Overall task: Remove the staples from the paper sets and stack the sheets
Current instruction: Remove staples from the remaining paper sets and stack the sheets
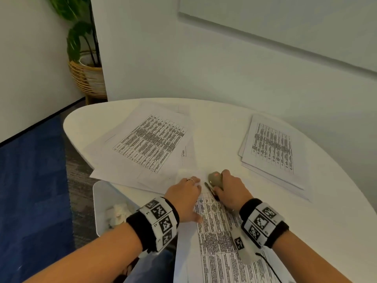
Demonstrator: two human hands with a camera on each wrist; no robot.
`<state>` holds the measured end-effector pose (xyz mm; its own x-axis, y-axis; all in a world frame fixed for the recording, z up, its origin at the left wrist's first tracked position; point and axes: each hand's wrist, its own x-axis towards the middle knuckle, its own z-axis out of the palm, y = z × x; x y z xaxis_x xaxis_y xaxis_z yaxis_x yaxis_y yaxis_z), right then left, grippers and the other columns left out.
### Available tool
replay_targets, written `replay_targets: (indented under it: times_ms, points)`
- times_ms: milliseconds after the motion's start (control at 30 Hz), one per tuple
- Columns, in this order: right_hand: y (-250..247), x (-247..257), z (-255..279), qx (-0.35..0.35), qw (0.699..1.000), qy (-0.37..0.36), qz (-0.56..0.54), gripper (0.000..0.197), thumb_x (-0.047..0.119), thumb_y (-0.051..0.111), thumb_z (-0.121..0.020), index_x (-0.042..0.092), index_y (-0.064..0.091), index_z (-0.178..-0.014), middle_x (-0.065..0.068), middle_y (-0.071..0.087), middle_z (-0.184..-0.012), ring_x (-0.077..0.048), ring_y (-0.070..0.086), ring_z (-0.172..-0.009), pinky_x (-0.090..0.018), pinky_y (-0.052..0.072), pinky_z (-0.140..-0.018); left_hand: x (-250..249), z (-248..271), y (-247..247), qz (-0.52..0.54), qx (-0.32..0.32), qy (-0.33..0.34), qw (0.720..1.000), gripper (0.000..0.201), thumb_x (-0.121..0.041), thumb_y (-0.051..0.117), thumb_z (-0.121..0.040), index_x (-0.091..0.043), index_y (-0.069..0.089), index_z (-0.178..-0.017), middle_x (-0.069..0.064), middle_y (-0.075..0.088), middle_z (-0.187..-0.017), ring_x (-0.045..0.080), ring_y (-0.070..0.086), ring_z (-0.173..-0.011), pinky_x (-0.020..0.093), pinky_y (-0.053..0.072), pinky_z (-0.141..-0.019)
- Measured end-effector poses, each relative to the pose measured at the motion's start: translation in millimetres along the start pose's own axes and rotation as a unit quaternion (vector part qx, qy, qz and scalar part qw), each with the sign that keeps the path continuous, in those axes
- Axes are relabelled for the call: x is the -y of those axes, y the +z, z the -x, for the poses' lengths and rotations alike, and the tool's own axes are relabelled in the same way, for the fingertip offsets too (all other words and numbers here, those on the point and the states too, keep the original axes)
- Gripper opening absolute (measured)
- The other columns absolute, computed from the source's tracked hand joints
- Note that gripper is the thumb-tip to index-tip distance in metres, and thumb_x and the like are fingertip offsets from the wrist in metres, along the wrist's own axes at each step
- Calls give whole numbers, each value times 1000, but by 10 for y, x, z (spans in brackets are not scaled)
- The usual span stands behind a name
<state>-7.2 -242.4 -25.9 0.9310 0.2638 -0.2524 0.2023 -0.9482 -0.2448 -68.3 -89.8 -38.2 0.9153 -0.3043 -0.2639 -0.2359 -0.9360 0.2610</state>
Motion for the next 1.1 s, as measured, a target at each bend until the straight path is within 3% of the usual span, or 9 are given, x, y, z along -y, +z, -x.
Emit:
replay_targets:
  times_ms: [167,333,433,533,700,867,933,1000,1100]
  points:
    - [83,-14,60,-17,999,-9,33,34,26,46,-96,10,37,-124,-10,55,-117,-27,56,-102,-35,44,-81,-18,0,-6,0,2,-7,1000,85,-55,67,-78,-10,35,-144,2,14,-157,22,25,-139,41,38,-108]
    - [78,23,44,-26,996,-46,67,32,22,47,-95,14,39,-125,-7,56,-115,-24,57,-98,-32,43,-77,-25,2,-11,0,10,-18,1000,86,-55,67,-77,-9,37,-143,1,25,-154,22,31,-135,41,40,-106]
    - [43,64,31,-24,993,-67,96,30,22,45,-95,16,39,-124,-5,57,-112,-25,57,-94,-33,44,-74,-35,-1,-12,-10,17,-21,1000,87,-56,66,-78,-10,35,-145,0,22,-155,22,30,-135,42,40,-105]
    - [85,103,46,-16,994,-39,102,29,24,43,-97,13,36,-123,-8,59,-110,-25,57,-88,-32,41,-67,-34,-15,-5,-20,18,-23,999,89,-58,65,-78,-11,31,-147,-2,18,-157,22,27,-137,42,39,-107]
    - [133,205,21,1,998,59,-6,35,27,44,-97,6,36,-124,-7,54,-96,-22,49,-82,-30,36,-65,-15,-23,9,-15,15,-23,1000,86,-59,64,-78,-15,35,-146,-4,17,-157,20,26,-138,41,38,-108]
    - [106,206,-11,-42,988,-40,142,32,18,44,-94,11,35,-124,-9,55,-114,-28,57,-93,-33,41,-68,-22,-28,19,-27,6,-26,999,85,-62,64,-76,-15,41,-142,-2,25,-154,20,31,-134,39,40,-105]
    - [87,201,-41,-42,986,-61,150,34,17,45,-93,13,35,-125,-8,54,-114,-28,57,-94,-35,43,-71,-20,-30,19,-25,3,-28,999,84,-62,64,-76,-15,42,-141,-2,27,-153,20,32,-132,38,42,-104]
    - [91,207,-65,-37,989,-51,130,31,19,44,-95,13,35,-123,-9,56,-112,-28,58,-92,-33,41,-68,-14,-28,13,-23,2,-31,999,84,-62,63,-76,-14,41,-142,-1,27,-153,20,32,-132,38,42,-104]
    - [104,261,-128,-4,999,20,47,33,25,45,-96,8,35,-122,-13,58,-113,-30,58,-98,-33,40,-69,-6,-33,-1,-15,-3,-37,999,81,-61,66,-75,-14,46,-138,-1,34,-147,20,36,-129,37,44,-101]
